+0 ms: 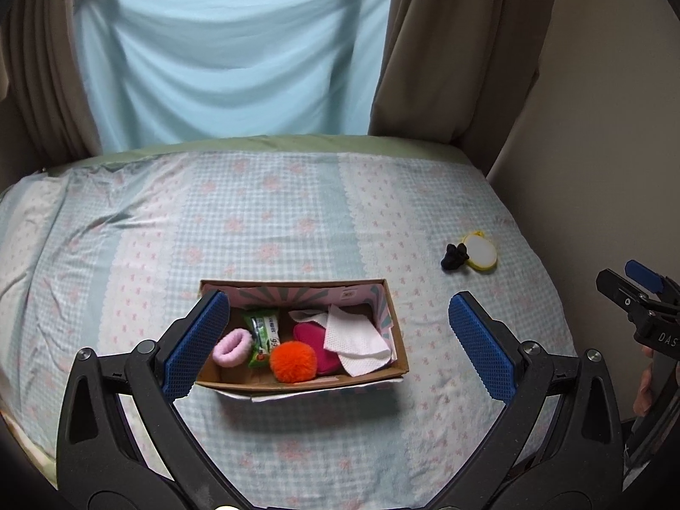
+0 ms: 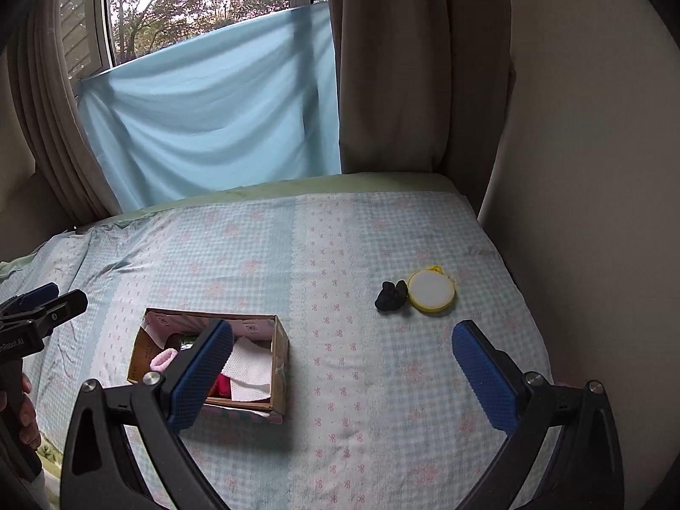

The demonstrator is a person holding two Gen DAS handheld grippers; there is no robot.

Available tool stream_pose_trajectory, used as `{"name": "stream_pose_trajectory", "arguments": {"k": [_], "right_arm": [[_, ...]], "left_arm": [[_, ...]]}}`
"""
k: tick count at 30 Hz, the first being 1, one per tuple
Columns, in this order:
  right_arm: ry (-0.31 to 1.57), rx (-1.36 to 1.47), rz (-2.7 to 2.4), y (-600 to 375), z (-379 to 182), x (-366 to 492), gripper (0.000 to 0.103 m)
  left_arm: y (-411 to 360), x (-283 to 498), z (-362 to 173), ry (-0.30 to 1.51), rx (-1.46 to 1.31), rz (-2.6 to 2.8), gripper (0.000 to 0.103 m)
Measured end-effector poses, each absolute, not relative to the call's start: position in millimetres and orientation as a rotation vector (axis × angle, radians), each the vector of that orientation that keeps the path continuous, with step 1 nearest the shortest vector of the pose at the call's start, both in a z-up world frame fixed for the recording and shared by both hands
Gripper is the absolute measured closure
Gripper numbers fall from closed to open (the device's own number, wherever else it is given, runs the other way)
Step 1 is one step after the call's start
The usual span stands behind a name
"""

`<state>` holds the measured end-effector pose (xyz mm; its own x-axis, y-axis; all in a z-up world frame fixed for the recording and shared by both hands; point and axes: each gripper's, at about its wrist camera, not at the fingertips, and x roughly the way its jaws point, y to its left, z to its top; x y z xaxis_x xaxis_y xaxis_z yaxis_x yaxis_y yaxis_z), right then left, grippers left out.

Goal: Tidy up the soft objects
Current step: 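Lift both tools from the box toward the black scrunchie and mesh sponge, then grasp the black scrunchie with left tool while right tool grasps yellow-rimmed mesh sponge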

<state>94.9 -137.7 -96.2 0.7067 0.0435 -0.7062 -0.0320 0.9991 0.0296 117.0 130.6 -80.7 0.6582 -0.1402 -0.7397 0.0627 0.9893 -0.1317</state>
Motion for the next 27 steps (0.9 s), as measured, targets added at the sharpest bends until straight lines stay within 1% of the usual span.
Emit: {"name": "stream_pose_trajectory", "arguments": {"k": [6,10,13,18,23,27], "right_arm": [[0.793,-0.026,0.101,-204.7,-108.7,133.9,0.0],[0.809,-0.056,0.146,-250.5,-127.1,169.2,0.0],[0.84,-0.072,0.188,-280.3,-152.6,199.1,0.0],[0.894,-0.124,0.264,-315.7,-204.3,246.1,0.0],[0.939,-0.176,0.359,-336.1,-259.6,288.4,0.0],[0.963,-0.219,0.422,-338.4,-305.9,319.9,0.0]], "left_arm": [[65.4,145.5,-87.7,0.849,-0.126,-0.103,0.0],[16.7,176.3,-106.7,0.875,-0.148,-0.103,0.0],[-20.5,203.3,-126.5,0.894,-0.153,-0.103,0.0],[-76.3,248.0,-173.9,0.941,-0.158,-0.128,0.0],[-122.4,295.9,-238.6,1.02,-0.165,-0.176,0.001],[-145.1,332.9,-290.3,1.076,-0.183,-0.207,0.004]]}}
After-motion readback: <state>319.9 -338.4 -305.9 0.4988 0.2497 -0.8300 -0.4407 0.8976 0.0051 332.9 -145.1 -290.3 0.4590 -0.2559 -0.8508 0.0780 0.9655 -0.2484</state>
